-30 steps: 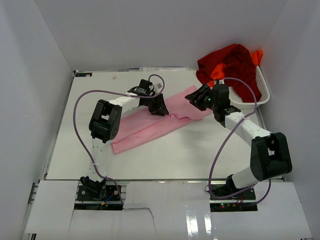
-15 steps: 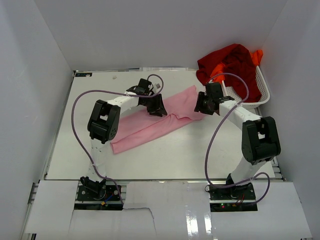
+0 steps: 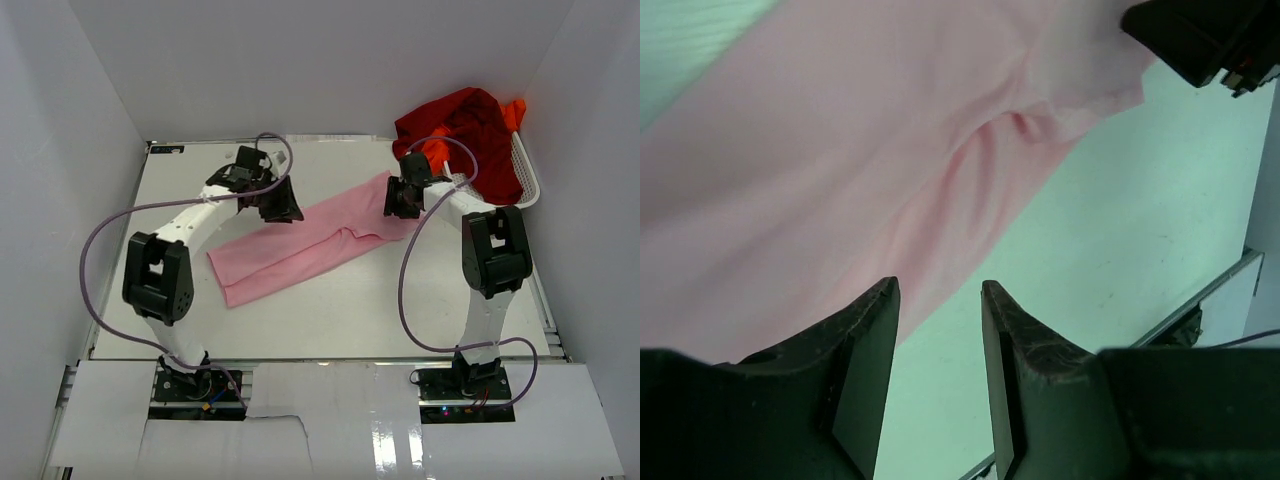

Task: Fold and stack the t-shirts
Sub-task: Rotate the tshirt 90 degrees

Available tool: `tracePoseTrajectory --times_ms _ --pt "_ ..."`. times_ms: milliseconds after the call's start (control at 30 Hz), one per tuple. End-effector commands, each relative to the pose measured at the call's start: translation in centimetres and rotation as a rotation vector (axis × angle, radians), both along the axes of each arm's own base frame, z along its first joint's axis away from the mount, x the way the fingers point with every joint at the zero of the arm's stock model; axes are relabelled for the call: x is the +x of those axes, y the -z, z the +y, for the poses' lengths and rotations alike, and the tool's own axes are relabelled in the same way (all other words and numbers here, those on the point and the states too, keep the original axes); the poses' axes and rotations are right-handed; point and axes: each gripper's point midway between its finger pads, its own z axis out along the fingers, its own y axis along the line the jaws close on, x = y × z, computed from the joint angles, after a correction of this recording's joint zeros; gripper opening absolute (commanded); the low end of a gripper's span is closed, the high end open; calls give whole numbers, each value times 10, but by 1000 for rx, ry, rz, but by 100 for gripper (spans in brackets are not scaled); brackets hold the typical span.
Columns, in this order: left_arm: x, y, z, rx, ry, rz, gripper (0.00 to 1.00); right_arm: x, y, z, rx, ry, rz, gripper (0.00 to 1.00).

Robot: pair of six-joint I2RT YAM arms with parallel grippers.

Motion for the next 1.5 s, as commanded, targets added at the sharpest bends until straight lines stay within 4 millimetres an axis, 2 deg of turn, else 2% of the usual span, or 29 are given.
tracePoseTrajectory --times_ms 0,33,67,100,167,233,433,567,800,1067,1300,1467 --pt "-12 7 81 107 -152 31 50 10 -6 -2 -21 -17 -15 53" --pt "-15 15 97 130 -187 48 50 11 -6 -3 -26 -16 -15 53" --pt "-27 30 112 153 -211 84 50 11 -4 -3 -29 -19 -11 53" --pt "-29 37 131 158 -242 105 50 11 -3 -3 -33 -21 -9 53" --pt "-40 54 147 178 -268 151 50 12 0 -3 -35 -25 -1 53" --pt "-42 63 160 221 -297 162 50 12 3 -1 -34 -29 7 53" --pt "-45 89 169 276 -299 208 50 16 8 -1 -41 -35 18 53" --pt "-48 96 173 308 -302 230 50 21 11 1 -47 -43 26 54" --pt "-64 101 177 334 -314 287 50 27 29 3 -57 -49 66 54" --pt "-103 125 176 343 -293 417 50 42 35 8 -50 -48 65 54" --pt "-137 134 162 329 -264 491 50 70 37 19 -36 -82 45 54" --pt "-165 135 138 325 -205 538 50 94 34 25 -17 -91 7 55"
